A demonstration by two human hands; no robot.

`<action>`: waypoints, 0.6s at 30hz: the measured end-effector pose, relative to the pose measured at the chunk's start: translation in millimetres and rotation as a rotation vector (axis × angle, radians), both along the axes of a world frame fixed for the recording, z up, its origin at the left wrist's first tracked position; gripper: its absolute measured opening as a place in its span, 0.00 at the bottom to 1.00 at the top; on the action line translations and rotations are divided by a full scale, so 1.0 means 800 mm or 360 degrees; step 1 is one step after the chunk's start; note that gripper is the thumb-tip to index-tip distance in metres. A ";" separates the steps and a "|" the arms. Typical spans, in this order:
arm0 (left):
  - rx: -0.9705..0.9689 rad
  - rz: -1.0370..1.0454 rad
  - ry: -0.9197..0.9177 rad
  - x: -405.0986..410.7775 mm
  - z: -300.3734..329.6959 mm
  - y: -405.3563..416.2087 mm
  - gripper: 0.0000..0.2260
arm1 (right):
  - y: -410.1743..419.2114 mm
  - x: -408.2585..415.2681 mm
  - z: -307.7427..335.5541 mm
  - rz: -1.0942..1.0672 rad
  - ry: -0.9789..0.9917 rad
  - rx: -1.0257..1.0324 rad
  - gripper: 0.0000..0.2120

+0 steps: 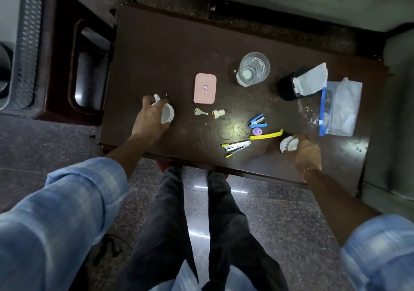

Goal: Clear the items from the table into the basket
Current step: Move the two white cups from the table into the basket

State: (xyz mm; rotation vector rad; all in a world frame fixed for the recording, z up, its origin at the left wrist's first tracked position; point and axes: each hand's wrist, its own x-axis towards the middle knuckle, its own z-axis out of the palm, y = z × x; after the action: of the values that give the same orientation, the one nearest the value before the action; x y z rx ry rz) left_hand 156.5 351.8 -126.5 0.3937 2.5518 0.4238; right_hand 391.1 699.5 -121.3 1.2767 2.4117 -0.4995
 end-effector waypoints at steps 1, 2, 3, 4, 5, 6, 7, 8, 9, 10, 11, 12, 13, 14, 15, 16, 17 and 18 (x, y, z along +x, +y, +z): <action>-0.0011 0.0010 -0.0013 0.000 0.000 0.001 0.30 | 0.001 0.001 0.000 -0.0003 -0.0002 -0.0009 0.19; -0.0018 0.0016 -0.0026 0.000 0.001 0.001 0.30 | 0.001 0.001 -0.002 0.0002 0.0003 -0.0011 0.18; -0.0020 0.0017 -0.0037 0.000 0.001 0.001 0.30 | 0.001 0.001 -0.002 -0.0003 0.0003 -0.0007 0.17; -0.0021 0.0012 -0.0043 0.001 0.002 0.001 0.30 | 0.001 0.001 -0.003 -0.0013 0.0013 -0.0001 0.16; -0.0021 0.0003 -0.0042 0.002 0.004 0.001 0.30 | 0.000 0.000 -0.001 -0.0027 0.0009 -0.0003 0.17; -0.0022 -0.0007 -0.0037 0.003 0.007 0.001 0.30 | -0.001 -0.001 0.001 -0.0032 0.0002 -0.0012 0.18; -0.0023 -0.0011 -0.0035 0.004 0.010 0.002 0.30 | -0.003 -0.003 0.003 -0.0024 -0.0016 -0.0018 0.20; -0.0021 -0.0012 -0.0032 0.004 0.014 0.003 0.30 | -0.005 -0.005 0.006 -0.0007 -0.0029 -0.0021 0.21; -0.0013 -0.0008 -0.0030 0.005 0.019 0.004 0.30 | -0.008 -0.007 0.011 0.0010 -0.0033 -0.0020 0.21; 0.0001 -0.0004 -0.0025 0.005 0.025 0.004 0.30 | -0.013 -0.010 0.018 0.0019 -0.0023 -0.0015 0.20; 0.0013 -0.0009 -0.0020 0.004 0.033 0.006 0.30 | -0.019 -0.014 0.026 0.0013 -0.0011 -0.0016 0.18; 0.0017 -0.0019 -0.0018 0.004 0.040 0.007 0.30 | -0.026 -0.019 0.036 0.0001 0.0000 -0.0022 0.17; 0.0016 -0.0033 -0.0010 0.003 0.051 0.007 0.30 | -0.034 -0.027 0.049 -0.0012 0.0017 -0.0030 0.15; 0.0017 -0.0047 -0.0001 0.002 0.061 0.007 0.30 | -0.043 -0.034 0.063 -0.0018 0.0033 -0.0036 0.14; 0.0023 -0.0062 0.0013 -0.001 0.073 0.005 0.30 | -0.053 -0.042 0.077 0.0001 0.0046 -0.0039 0.14; 0.0031 -0.0083 0.0029 -0.005 0.085 0.002 0.30 | -0.064 -0.050 0.093 0.0038 0.0046 -0.0044 0.15; 0.0038 -0.0100 0.0034 -0.008 0.095 0.000 0.30 | -0.073 -0.058 0.108 0.0085 0.0031 -0.0053 0.18; 0.0048 -0.0115 0.0040 -0.014 0.107 -0.006 0.30 | -0.084 -0.067 0.125 0.0123 0.0023 -0.0068 0.22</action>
State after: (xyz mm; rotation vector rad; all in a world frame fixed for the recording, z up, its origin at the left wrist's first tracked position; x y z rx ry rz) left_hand 145.2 347.2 -40.6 0.5035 2.5491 0.4336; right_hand 337.4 632.1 -21.6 1.1615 2.4384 -0.5369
